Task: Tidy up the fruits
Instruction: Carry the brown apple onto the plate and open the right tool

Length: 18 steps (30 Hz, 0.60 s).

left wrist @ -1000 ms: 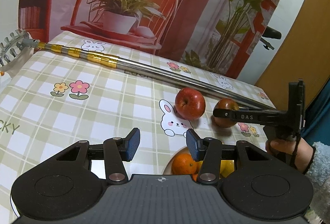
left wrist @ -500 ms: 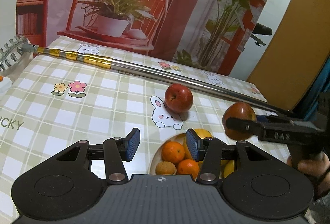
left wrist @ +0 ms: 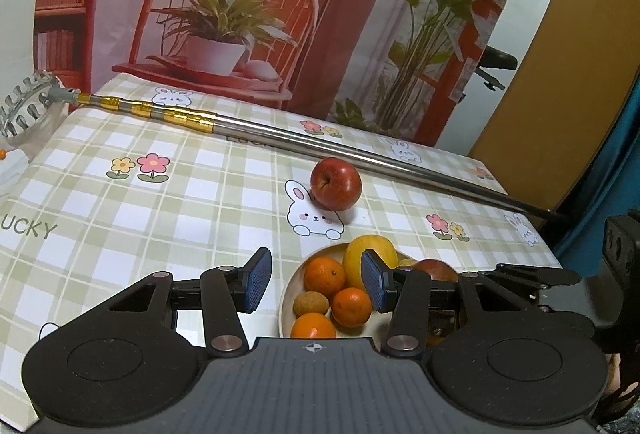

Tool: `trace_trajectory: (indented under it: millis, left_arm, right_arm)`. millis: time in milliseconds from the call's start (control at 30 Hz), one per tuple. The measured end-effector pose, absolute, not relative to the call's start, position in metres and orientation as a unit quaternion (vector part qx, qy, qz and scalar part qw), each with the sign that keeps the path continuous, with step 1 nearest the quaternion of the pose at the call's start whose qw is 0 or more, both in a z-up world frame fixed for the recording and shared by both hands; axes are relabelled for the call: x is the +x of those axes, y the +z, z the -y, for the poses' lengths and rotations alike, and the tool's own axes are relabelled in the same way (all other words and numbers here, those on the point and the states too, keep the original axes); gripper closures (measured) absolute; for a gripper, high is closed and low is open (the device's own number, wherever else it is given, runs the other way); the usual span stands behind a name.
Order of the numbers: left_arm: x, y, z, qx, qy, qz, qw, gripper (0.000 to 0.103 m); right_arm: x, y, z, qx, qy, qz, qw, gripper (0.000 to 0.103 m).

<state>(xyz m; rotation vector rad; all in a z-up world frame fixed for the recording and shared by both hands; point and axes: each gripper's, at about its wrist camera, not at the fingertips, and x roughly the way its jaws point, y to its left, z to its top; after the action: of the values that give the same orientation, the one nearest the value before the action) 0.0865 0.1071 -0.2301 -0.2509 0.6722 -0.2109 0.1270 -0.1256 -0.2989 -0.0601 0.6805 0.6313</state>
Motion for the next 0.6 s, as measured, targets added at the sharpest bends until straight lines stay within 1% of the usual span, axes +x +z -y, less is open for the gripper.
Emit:
trace_trajectory:
  millis: [300, 600]
  left_arm:
    - [0.086, -0.234, -0.109, -0.129, -0.100, -0.333, 0.929, 0.051]
    - [0.088, -0.237, -0.108, -0.130, -0.101, -0.338, 0.927, 0.051]
  right_arm:
    - [0.132, -0.309, 0.113, -0.064, 0.296, -0.340, 0.890, 0.044]
    - [0.130, -0.312, 0.106, -0.101, 0.303, -0.330, 0.888, 0.043]
